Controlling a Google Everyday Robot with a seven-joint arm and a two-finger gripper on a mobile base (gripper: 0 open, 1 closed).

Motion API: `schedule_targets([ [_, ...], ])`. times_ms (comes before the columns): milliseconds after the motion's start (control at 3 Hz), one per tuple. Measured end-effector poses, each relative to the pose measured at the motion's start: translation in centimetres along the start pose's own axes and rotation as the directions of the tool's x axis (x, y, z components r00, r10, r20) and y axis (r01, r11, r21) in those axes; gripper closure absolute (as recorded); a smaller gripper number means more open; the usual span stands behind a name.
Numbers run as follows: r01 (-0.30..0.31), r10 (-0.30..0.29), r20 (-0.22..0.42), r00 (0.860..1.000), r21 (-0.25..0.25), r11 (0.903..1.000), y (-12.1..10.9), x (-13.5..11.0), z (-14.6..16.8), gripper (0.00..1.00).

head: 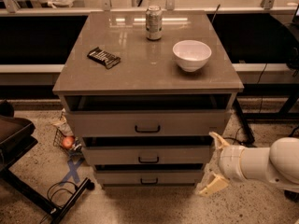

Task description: Open middle drawer

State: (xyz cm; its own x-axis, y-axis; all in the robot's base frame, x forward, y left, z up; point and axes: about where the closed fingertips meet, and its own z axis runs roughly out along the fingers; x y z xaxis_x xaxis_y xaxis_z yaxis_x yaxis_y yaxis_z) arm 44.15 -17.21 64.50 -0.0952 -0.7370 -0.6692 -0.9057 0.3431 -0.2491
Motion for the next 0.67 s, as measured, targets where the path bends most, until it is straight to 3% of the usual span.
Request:
schedule_targets([
  [333, 0.0, 0.001, 0.032, 0.999, -0.045, 0.999, 0.4, 0.6, 1.6, 0.0],
  [667, 0.017, -0.014, 0.032, 0.999, -0.098, 0.9951, 0.8, 2.9, 5.6, 0.0],
])
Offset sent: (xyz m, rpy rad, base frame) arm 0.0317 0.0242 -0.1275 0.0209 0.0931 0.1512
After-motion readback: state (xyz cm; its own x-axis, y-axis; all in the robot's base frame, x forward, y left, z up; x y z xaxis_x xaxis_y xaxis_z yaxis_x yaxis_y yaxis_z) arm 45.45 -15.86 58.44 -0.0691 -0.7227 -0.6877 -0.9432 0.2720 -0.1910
